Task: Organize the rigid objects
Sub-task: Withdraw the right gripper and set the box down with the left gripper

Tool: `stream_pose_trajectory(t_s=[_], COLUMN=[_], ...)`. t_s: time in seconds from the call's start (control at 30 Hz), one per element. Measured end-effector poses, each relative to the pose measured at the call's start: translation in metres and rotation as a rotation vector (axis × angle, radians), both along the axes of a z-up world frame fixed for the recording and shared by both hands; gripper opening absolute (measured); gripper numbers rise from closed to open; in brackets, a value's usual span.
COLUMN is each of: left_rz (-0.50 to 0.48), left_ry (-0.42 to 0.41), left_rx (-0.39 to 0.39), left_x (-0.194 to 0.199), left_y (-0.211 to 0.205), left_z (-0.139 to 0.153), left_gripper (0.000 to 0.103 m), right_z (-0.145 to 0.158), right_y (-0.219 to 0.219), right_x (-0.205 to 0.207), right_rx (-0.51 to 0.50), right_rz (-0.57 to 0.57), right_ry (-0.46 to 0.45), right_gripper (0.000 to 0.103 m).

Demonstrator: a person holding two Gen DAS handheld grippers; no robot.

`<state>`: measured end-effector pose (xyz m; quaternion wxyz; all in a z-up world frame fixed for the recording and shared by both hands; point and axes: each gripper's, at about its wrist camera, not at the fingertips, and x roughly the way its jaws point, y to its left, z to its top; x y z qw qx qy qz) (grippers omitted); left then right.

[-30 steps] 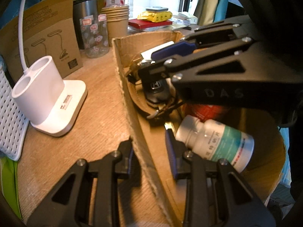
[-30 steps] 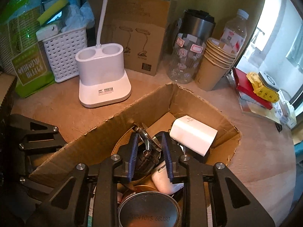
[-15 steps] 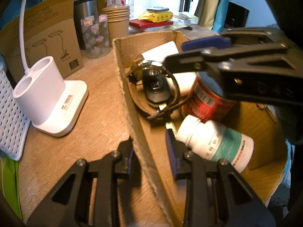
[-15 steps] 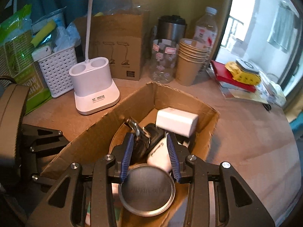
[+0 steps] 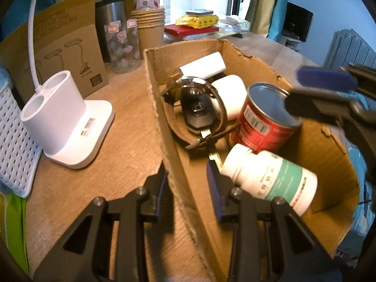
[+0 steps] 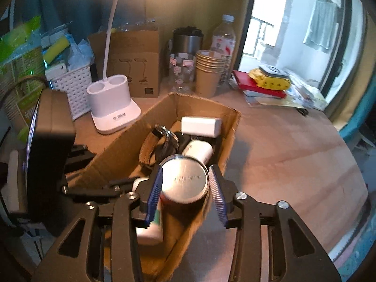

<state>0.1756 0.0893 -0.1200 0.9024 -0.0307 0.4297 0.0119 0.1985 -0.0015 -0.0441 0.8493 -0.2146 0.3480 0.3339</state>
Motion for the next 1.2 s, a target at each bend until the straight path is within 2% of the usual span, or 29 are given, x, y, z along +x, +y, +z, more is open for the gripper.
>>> stream_pose_trajectory(t_s=[0.3, 0.47, 0.77, 1.2], left_rz=[-0.002, 0.004, -0.009, -0.094], left_ry=[-0.010, -0.014, -0.014, 0.039], left_rx=[0.044, 0.049, 0.056, 0.128], left_x=[0.002, 0.006, 0.041, 0.115], left_y=[-0.011, -0.022, -0.051, -0.105], left_z=[0.001, 0.002, 0.003, 0.005], left_gripper=[0.035, 0.031, 0.030, 0.030], right_z=[-0.013, -0.015, -0.013, -0.010], right_y=[-0.028, -0.051, -0.101, -0.151], right_x=[-0.018, -0.014, 0.014, 0.070], right_rx=[0.028, 0.058, 0.114, 0.189], right_rz=[-0.092, -0.149, -0.239, -0.304], right_ry=[0.013, 0.007, 0.025, 0.057], right_gripper=[0.047, 0.047, 0.048, 0.050])
